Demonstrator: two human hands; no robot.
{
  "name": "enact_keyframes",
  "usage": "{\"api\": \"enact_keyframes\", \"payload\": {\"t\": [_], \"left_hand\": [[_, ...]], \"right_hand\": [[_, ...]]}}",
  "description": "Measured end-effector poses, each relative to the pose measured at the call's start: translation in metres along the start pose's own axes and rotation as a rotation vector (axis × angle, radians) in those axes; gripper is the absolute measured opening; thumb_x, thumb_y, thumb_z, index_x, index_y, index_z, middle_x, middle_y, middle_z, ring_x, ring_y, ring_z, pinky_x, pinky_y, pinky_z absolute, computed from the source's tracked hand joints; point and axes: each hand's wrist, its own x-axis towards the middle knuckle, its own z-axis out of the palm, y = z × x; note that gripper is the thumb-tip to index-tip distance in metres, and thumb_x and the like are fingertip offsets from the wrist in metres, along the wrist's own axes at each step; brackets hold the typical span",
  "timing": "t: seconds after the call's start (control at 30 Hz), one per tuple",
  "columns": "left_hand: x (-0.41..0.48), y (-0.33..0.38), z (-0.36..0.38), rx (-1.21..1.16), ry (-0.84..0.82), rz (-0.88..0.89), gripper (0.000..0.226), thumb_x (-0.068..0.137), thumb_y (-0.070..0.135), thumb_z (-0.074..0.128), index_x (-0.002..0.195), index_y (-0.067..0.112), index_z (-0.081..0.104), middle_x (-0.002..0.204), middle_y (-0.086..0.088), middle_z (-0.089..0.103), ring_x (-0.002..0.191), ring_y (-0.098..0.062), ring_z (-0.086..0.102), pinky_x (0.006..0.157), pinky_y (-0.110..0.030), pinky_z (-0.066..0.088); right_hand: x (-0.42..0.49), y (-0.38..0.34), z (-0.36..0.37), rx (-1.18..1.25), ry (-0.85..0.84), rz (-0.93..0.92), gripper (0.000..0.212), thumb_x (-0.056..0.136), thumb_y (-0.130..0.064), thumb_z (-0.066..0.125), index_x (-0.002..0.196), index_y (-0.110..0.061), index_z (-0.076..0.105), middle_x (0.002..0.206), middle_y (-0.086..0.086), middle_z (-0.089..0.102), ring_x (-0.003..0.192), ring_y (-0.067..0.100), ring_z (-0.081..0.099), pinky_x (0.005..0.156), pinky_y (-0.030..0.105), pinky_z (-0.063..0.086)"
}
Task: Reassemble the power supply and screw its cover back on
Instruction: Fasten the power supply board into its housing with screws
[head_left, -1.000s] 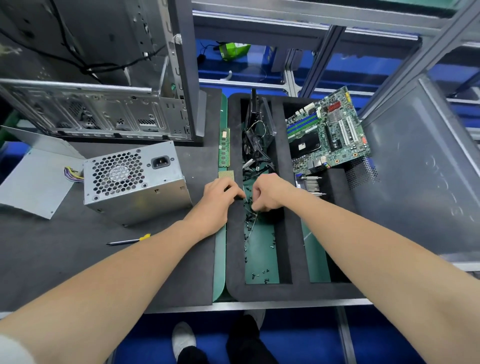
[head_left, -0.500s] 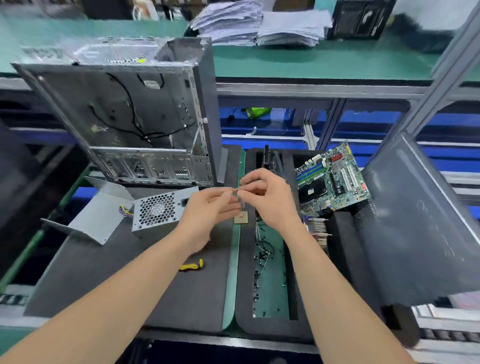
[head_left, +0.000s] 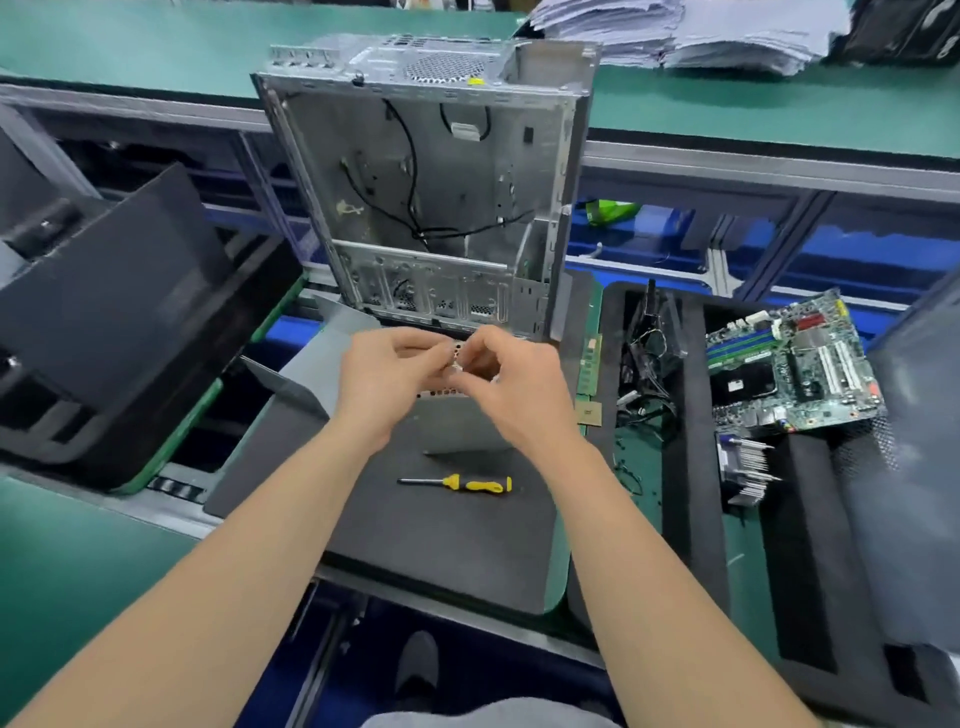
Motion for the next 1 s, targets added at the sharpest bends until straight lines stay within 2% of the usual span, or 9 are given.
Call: {"api": "enact_keyframes", "payload": {"t": [0.07, 0.17, 0.3, 0.43, 0.53, 0.67, 0.83, 0.9, 1.0], "left_hand": [[0.009, -0.011, -0.015, 0.195, 0.055, 0.137, 0.005, 0.089, 0.025, 0.077, 0.093, 0.023, 0.079, 0.081, 0.003, 0.079, 0.079, -0.016, 0.077, 0.078, -0.036, 0.062], [0.023, -0.023, -0.030, 0.220, 0.044, 0.209, 0.011, 0.085, 0.031, 0.083, 0.084, 0.028, 0.073, 0.072, 0.007, 0.076, 0.067, -0.010, 0.075, 0.064, -0.026, 0.059], [0.041, -0.036, -0.039, 0.087, -0.072, 0.191, 0.011, 0.085, 0.026, 0.084, 0.085, 0.020, 0.076, 0.070, 0.001, 0.077, 0.065, -0.014, 0.075, 0.059, -0.020, 0.057], [0.053, -0.046, -0.045, -0.023, -0.189, 0.187, 0.006, 0.084, 0.020, 0.084, 0.086, 0.017, 0.080, 0.073, -0.004, 0.077, 0.066, -0.018, 0.074, 0.063, -0.024, 0.058], [0.060, -0.049, -0.049, -0.033, -0.260, 0.208, 0.008, 0.083, 0.018, 0.083, 0.088, 0.022, 0.080, 0.076, -0.003, 0.078, 0.072, -0.021, 0.077, 0.071, -0.032, 0.063], [0.063, -0.051, -0.052, -0.004, -0.328, 0.263, 0.016, 0.086, 0.014, 0.080, 0.093, 0.028, 0.080, 0.080, 0.003, 0.079, 0.077, -0.016, 0.077, 0.075, -0.028, 0.061], [0.065, -0.055, -0.059, 0.008, -0.400, 0.319, 0.020, 0.091, 0.010, 0.077, 0.097, 0.029, 0.081, 0.089, 0.008, 0.079, 0.087, -0.012, 0.076, 0.082, -0.029, 0.060], [0.066, -0.054, -0.062, -0.063, -0.449, 0.303, 0.025, 0.092, 0.004, 0.074, 0.098, 0.027, 0.080, 0.090, 0.005, 0.079, 0.087, -0.013, 0.076, 0.081, -0.025, 0.059], [0.070, -0.053, -0.064, -0.151, -0.477, 0.272, 0.029, 0.089, -0.003, 0.075, 0.099, 0.024, 0.078, 0.091, 0.002, 0.077, 0.087, -0.013, 0.072, 0.081, -0.024, 0.058]], "right_hand": [[-0.001, -0.006, 0.016, -0.081, -0.163, 0.046, 0.010, 0.086, -0.024, 0.080, 0.087, -0.021, 0.071, 0.070, -0.012, 0.068, 0.069, 0.008, 0.065, 0.074, 0.031, 0.054], [-0.008, -0.009, 0.048, -0.234, -0.437, 0.099, 0.005, 0.090, -0.024, 0.074, 0.088, -0.020, 0.077, 0.074, -0.005, 0.074, 0.072, 0.012, 0.067, 0.073, 0.034, 0.057], [-0.028, 0.003, 0.091, -0.461, -0.581, 0.194, 0.018, 0.090, -0.021, 0.073, 0.107, -0.025, 0.079, 0.105, 0.001, 0.074, 0.105, 0.023, 0.064, 0.088, 0.041, 0.058], [-0.047, 0.023, 0.118, -0.516, -0.516, 0.314, 0.028, 0.085, -0.020, 0.081, 0.112, -0.024, 0.077, 0.109, 0.002, 0.060, 0.103, 0.027, 0.062, 0.084, 0.039, 0.055], [-0.053, 0.027, 0.127, -0.541, -0.391, 0.352, 0.012, 0.089, -0.025, 0.078, 0.101, -0.024, 0.077, 0.101, -0.002, 0.054, 0.104, 0.024, 0.058, 0.065, 0.031, 0.041], [-0.056, 0.015, 0.124, -0.678, -0.359, 0.268, 0.010, 0.101, -0.033, 0.064, 0.106, -0.028, 0.071, 0.102, 0.000, 0.067, 0.104, 0.025, 0.053, 0.083, 0.041, 0.051], [-0.045, -0.030, 0.087, -0.409, -0.516, 0.292, 0.005, 0.103, -0.036, 0.050, 0.100, -0.041, 0.050, 0.079, -0.012, 0.070, 0.073, 0.011, 0.067, 0.075, 0.038, 0.056], [-0.039, -0.049, 0.068, -0.288, -0.497, 0.309, 0.005, 0.104, -0.041, 0.047, 0.102, -0.043, 0.051, 0.075, -0.009, 0.070, 0.056, 0.008, 0.067, 0.073, 0.037, 0.058], [-0.024, -0.065, 0.042, -0.191, -0.359, 0.339, 0.010, 0.106, -0.045, 0.043, 0.109, -0.045, 0.052, 0.074, 0.000, 0.069, 0.055, 0.017, 0.065, 0.065, 0.042, 0.060]]}}
